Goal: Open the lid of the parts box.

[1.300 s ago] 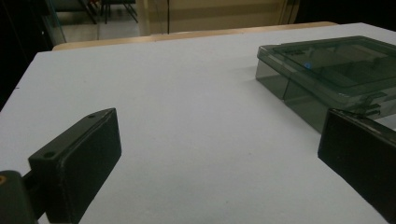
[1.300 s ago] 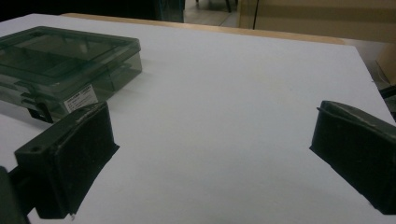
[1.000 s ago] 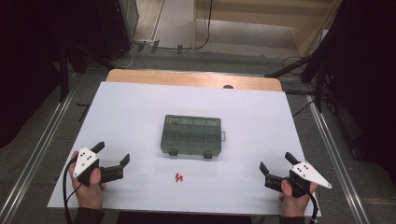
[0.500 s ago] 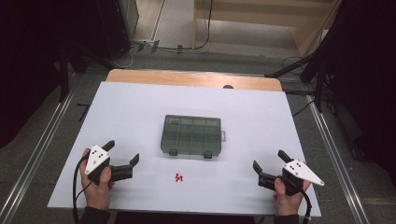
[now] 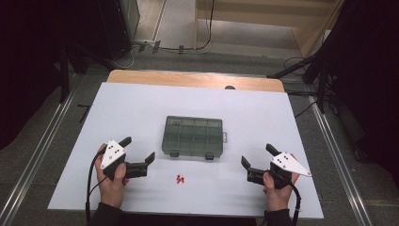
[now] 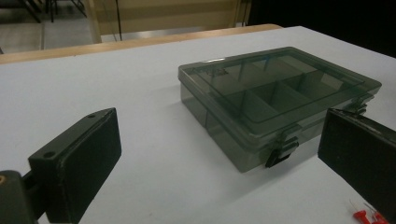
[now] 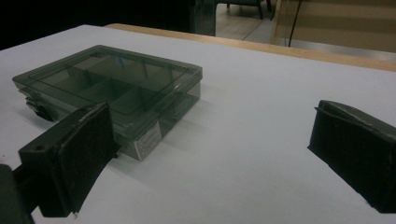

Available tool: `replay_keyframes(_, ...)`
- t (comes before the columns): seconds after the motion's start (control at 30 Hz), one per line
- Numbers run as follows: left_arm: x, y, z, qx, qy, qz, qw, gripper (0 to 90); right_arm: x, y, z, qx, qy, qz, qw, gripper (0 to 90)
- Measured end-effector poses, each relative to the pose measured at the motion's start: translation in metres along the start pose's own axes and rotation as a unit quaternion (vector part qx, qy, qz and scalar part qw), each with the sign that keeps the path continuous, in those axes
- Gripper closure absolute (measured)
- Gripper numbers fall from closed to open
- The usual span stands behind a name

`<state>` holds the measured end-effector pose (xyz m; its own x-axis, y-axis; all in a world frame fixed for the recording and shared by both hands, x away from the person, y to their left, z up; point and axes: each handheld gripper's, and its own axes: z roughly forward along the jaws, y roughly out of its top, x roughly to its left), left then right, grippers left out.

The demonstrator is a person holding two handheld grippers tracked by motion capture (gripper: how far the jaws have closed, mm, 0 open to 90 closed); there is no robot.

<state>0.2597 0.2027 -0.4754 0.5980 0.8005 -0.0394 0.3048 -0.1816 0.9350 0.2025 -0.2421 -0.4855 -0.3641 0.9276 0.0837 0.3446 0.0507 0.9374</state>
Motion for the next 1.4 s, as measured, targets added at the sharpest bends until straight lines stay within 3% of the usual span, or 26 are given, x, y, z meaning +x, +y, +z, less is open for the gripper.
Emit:
replay_keyframes(0.27, -0.005, 0.008, 0.016, -0.002, -0.013, 0.000, 0.9999, 0.0, 0.008, 0.010, 0.017, -0.006, 0.017, 0.005, 0.9998, 1.1)
replay_keyframes(0.5, -0.009, 0.014, 0.029, -0.003, -0.028, -0.003, 0.9996, 0.0, 0.017, 0.023, 0.036, -0.005, 0.041, -0.005, 0.9991, 3.4)
replay_keyframes(0.67, -0.010, 0.012, 0.037, 0.007, -0.045, -0.007, 0.9990, 0.0, 0.023, 0.029, 0.044, -0.007, 0.055, 0.012, 0.9984, 7.0)
replay_keyframes(0.77, -0.011, 0.011, 0.039, 0.009, -0.061, -0.001, 0.9981, 0.0, 0.028, 0.030, 0.046, -0.006, 0.052, 0.011, 0.9986, 14.2)
replay_keyframes(0.83, -0.009, 0.012, 0.041, 0.015, -0.071, -0.004, 0.9974, 0.0, 0.027, 0.030, 0.046, -0.009, 0.062, 0.013, 0.9980, 14.3)
replay_keyframes(0.87, -0.008, 0.012, 0.042, 0.016, -0.077, -0.011, 0.9968, 0.0, 0.026, 0.030, 0.046, -0.007, 0.074, 0.017, 0.9971, 17.7)
replay_keyframes(0.9, -0.007, 0.013, 0.042, 0.018, -0.082, -0.017, 0.9963, 0.0, 0.027, 0.030, 0.046, -0.005, 0.076, 0.017, 0.9970, 26.7)
replay_keyframes(0.93, -0.007, 0.014, 0.042, 0.019, -0.073, -0.019, 0.9970, 4.5, 0.027, 0.030, 0.046, -0.001, 0.071, 0.009, 0.9974, 35.5)
replay_keyframes(0.97, -0.008, 0.014, 0.041, 0.020, -0.062, -0.016, 0.9977, 20.0, 0.028, 0.030, 0.046, 0.008, 0.076, 0.001, 0.9971, 57.0)
replay_keyframes(1.0, -0.008, 0.015, 0.040, 0.024, -0.056, -0.015, 0.9980, 20.0, 0.028, 0.030, 0.046, 0.008, 0.076, 0.001, 0.9971, 57.0)
replay_keyframes(1.03, -0.007, 0.015, 0.040, 0.027, -0.051, -0.020, 0.9981, 39.6, 0.028, 0.029, 0.046, 0.020, 0.092, -0.003, 0.9956, 70.8)
replay_keyframes(1.07, -0.006, 0.015, 0.040, 0.029, -0.048, -0.026, 0.9981, 39.6, 0.028, 0.029, 0.046, 0.020, 0.092, -0.003, 0.9956, 70.8)
replay_keyframes(1.1, -0.004, 0.016, 0.039, 0.031, -0.050, -0.029, 0.9978, 47.9, 0.028, 0.029, 0.046, 0.031, 0.092, -0.001, 0.9953, 76.0)
replay_keyframes(1.13, -0.002, 0.016, 0.038, 0.032, -0.054, -0.036, 0.9974, 65.3, 0.026, 0.028, 0.048, 0.051, 0.096, -0.004, 0.9941, 82.7)
replay_keyframes(1.17, 0.000, 0.016, 0.038, 0.033, -0.057, -0.037, 0.9971, 65.3, 0.026, 0.028, 0.048, 0.051, 0.096, -0.004, 0.9941, 82.7)
replay_keyframes(1.23, 0.002, 0.015, 0.038, 0.040, -0.060, -0.037, 0.9967, 76.2, 0.023, 0.026, 0.050, 0.066, 0.111, 0.003, 0.9917, 89.4)
replay_keyframes(1.3, 0.004, 0.013, 0.039, 0.052, -0.060, -0.033, 0.9963, 84.7, 0.019, 0.024, 0.052, 0.080, 0.118, 0.007, 0.9897, 90.0)
replay_keyframes(1.4, 0.006, 0.010, 0.042, 0.082, -0.064, -0.039, 0.9938, 89.6, 0.018, 0.021, 0.055, 0.106, 0.109, -0.017, 0.9882, 90.0)
